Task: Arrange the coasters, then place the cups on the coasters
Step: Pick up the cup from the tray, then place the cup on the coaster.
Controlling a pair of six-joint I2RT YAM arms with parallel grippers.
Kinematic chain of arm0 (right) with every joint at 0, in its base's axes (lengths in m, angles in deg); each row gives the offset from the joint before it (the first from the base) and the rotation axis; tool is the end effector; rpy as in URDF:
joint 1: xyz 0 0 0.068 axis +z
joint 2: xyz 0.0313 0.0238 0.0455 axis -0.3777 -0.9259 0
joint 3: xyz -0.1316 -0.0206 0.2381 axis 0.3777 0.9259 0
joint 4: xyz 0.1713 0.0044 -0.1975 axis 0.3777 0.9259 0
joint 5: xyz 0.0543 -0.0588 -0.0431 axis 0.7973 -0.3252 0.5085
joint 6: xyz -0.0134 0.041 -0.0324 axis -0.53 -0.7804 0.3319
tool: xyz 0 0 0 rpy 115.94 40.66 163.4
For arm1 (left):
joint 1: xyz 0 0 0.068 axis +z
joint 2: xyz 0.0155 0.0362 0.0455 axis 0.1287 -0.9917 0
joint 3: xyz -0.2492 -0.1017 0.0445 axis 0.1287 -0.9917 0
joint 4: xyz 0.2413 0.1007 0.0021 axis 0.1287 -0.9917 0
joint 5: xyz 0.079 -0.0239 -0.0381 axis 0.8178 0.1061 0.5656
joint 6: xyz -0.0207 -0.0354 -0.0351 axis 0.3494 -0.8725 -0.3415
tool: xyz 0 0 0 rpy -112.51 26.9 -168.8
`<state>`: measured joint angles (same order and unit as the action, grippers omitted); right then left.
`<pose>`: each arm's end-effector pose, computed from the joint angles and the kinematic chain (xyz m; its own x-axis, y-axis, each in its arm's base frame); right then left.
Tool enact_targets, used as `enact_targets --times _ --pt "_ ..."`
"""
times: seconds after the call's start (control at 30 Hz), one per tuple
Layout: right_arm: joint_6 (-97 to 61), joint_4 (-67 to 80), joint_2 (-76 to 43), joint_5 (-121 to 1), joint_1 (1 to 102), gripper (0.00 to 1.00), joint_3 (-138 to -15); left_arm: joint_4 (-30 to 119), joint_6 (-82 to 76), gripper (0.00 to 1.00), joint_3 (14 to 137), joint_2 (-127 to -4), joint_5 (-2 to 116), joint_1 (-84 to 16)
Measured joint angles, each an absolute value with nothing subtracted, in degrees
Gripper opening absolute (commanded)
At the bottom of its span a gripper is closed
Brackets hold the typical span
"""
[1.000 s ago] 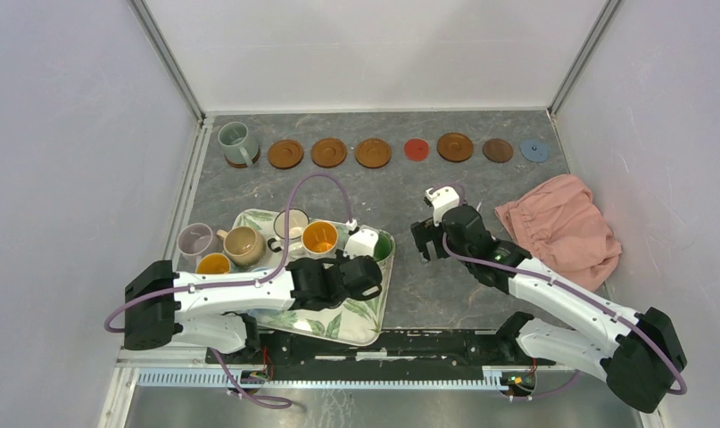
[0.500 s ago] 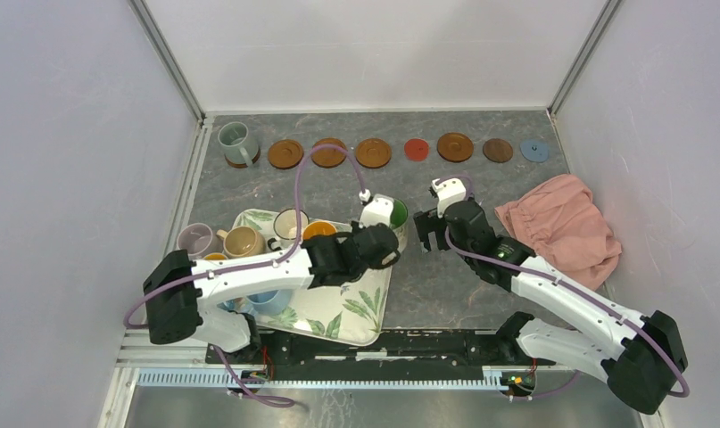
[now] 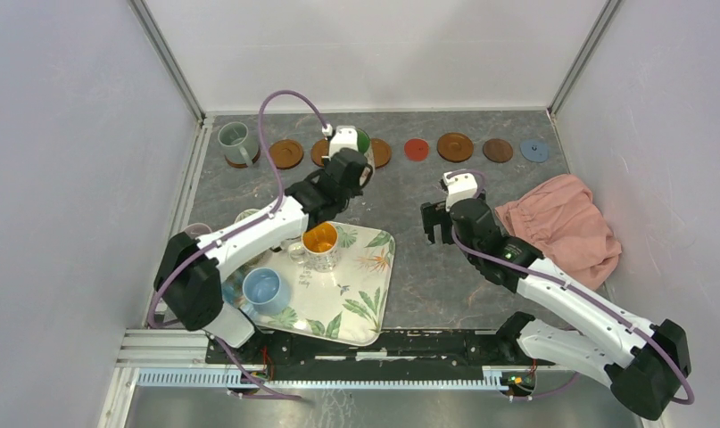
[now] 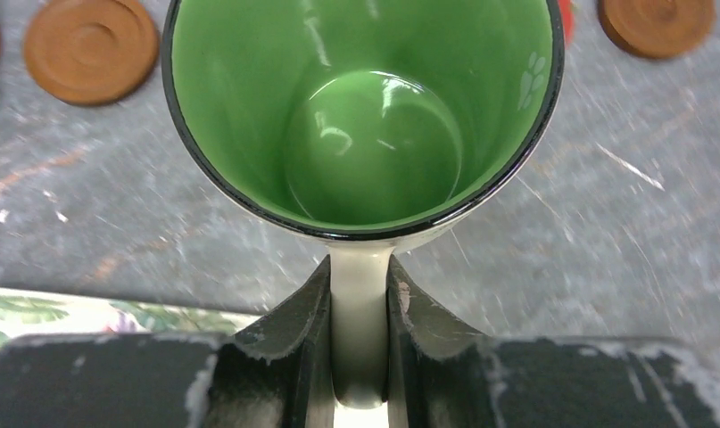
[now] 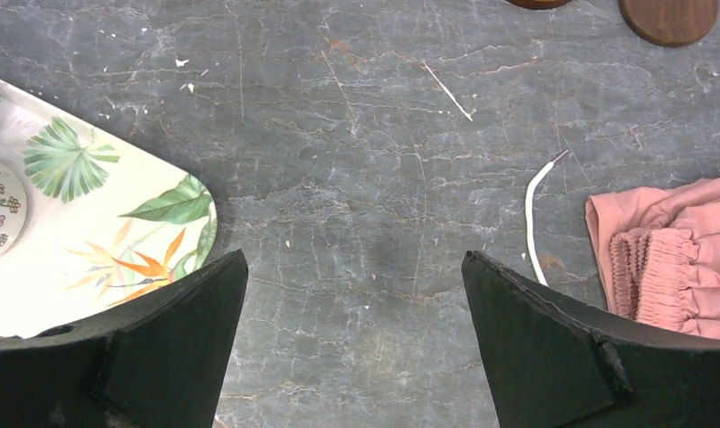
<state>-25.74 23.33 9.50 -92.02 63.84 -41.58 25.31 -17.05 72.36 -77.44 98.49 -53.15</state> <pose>0.1676 0.1290 0.2717 -0.4653 -0.1059 -0.8788 -0.2278 0.9737 0.0033 0.2533 -0.2322 0.2968 -0.4892 -0.0111 -0.8721 0.0915 0.9938 -0.0640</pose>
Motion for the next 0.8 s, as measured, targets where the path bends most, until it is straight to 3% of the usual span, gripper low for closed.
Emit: enact_targets --times 0.8 --pt "-28.0 23.8 11.3 -90.9 63.8 0.98 -41.6 36.8 -5.4 0.02 79.3 -95.8 97.8 -25.0"
